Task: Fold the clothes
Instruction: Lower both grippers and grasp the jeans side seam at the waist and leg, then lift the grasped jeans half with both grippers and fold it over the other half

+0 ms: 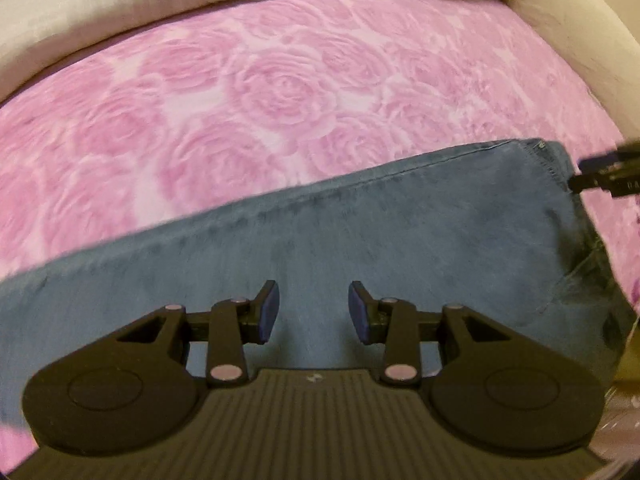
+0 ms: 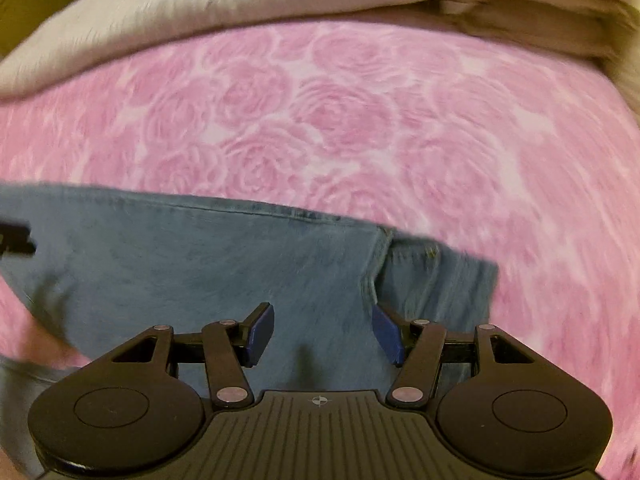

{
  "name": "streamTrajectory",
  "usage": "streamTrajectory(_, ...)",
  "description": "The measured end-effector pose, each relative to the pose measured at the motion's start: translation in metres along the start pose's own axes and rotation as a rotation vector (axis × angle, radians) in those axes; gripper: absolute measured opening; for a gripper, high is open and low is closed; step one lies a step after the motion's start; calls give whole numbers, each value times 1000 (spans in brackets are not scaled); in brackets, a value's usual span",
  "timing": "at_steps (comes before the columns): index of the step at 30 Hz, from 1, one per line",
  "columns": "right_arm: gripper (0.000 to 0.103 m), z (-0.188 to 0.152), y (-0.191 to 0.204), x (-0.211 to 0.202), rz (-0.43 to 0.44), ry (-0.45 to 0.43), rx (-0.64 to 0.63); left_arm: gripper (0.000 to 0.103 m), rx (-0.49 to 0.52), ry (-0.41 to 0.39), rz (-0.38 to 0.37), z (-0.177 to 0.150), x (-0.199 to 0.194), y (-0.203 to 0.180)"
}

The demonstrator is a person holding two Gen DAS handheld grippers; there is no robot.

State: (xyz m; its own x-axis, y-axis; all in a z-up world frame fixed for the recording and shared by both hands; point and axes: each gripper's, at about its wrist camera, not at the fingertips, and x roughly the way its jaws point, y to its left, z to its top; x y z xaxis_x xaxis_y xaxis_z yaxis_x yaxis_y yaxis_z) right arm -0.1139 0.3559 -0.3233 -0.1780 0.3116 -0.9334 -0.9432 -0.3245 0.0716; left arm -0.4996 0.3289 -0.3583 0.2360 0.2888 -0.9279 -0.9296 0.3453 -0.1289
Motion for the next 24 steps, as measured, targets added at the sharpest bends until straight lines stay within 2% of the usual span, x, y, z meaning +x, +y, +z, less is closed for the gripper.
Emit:
streamTrajectory(6, 59, 31, -3, 59, 36, 9, -180, 34, 187, 8, 24, 30, 53, 17)
streamTrajectory(10, 59, 44, -9, 87, 18, 12, -310, 35, 349, 22, 33, 38, 72, 28)
streamTrajectory(14, 59, 52, -20, 105, 43, 44, -385, 42, 499, 45, -5, 38, 83, 38)
streamTrajectory(17, 59, 58, -26, 114, 85, 80, -404, 44, 512, 65, -69, 43, 90, 48)
streamTrajectory(18, 53, 59, -26, 115, 101, 90, -405, 43, 510, 74, -92, 44, 92, 52)
streamTrajectory(19, 30, 60, -26, 116, 117, 101, -407, 42, 506, 84, -111, 46, 93, 54)
streamTrajectory(20, 25, 61, -26, 116, 124, 108, -411, 38, 498, 97, -129, 49, 94, 57)
streamTrajectory(22, 14, 58, -18, 111, 107, 107, -442, 19, 486, 114, -142, 51, 91, 54)
streamTrajectory(23, 12, 55, -14, 107, 90, 98, -458, 8, 481, 121, -146, 52, 89, 53)
streamTrajectory(24, 11, 51, -10, 102, 71, 82, -474, 5, 494, 109, -128, 50, 85, 49)
